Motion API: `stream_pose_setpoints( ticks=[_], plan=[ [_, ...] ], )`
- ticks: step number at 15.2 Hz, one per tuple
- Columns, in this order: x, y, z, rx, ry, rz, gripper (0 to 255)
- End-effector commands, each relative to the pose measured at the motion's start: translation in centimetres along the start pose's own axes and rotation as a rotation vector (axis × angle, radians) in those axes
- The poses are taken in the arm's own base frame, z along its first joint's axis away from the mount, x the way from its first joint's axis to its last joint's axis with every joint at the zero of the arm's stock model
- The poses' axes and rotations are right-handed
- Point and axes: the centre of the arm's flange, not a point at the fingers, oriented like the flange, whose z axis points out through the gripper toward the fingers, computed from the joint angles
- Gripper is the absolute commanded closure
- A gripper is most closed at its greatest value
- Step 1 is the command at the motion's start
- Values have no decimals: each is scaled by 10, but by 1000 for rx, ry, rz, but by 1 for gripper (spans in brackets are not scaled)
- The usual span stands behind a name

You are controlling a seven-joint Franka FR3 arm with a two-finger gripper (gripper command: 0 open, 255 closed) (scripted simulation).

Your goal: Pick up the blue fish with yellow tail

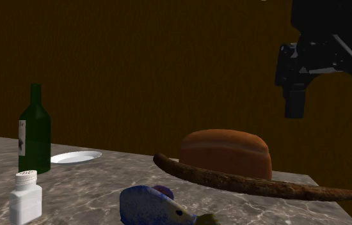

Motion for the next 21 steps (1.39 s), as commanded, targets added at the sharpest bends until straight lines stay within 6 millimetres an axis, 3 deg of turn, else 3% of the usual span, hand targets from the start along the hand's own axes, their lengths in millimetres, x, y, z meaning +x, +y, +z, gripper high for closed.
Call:
stream_pose_setpoints(
  ticks=[1,7,13,21],
  plan=[
    [0,0,0,0,0,0,0],
    [78,-29,33,-113,-31,244,0],
    [158,-34,69,-225,-61,484,0],
    [159,-41,109,-225,-61,484,0]
  ],
)
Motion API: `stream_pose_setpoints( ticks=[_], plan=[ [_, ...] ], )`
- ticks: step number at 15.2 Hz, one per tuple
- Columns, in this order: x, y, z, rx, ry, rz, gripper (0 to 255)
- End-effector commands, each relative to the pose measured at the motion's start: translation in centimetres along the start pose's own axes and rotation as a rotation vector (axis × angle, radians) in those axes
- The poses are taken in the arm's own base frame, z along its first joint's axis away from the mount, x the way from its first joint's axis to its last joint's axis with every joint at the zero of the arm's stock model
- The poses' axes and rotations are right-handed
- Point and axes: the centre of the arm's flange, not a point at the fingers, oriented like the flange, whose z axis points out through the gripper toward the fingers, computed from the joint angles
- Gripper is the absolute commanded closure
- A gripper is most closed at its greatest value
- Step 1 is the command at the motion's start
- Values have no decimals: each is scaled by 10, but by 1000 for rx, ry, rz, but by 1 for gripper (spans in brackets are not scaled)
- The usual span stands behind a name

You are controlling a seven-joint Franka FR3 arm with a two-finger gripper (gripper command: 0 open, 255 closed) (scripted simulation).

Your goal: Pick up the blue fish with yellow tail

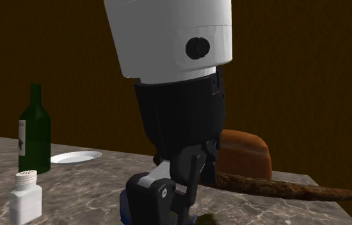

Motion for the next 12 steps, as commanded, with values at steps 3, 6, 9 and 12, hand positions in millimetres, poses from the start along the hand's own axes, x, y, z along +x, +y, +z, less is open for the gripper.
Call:
stream_pose_setpoints(
  ticks=[3,6,9,12],
  plan=[
    [-1,-1,4,0,0,0,255],
    [-1,-1,4,0,0,0,255],
    [-1,-1,3,0,0,0,255],
    [0,1,-2,0,0,0,255]
  ],
)
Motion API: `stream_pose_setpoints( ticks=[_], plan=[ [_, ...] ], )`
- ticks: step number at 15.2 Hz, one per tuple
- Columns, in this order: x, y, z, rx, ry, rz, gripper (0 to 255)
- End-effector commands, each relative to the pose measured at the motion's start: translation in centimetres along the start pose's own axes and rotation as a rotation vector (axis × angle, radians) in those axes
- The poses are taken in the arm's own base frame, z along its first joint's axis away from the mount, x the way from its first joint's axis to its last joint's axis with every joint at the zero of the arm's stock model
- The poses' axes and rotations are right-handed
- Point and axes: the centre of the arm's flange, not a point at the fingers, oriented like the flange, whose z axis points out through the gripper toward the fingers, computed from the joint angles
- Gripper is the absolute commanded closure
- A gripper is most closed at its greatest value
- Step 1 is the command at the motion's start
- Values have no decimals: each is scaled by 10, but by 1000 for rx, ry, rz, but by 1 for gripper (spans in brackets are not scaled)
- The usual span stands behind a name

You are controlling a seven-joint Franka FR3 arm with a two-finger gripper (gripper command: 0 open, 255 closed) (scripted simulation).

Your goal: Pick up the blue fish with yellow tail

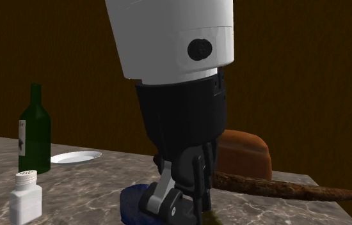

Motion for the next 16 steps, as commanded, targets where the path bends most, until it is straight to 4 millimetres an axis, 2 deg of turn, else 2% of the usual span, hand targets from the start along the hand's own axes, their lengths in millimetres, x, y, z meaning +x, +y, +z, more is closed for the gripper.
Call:
stream_pose_setpoints(
  ticks=[1,14,16],
  plan=[
    [1,3,-7,0,0,0,255],
    [5,29,-70,0,0,0,255],
    [5,29,-71,0,0,0,255]
  ],
)
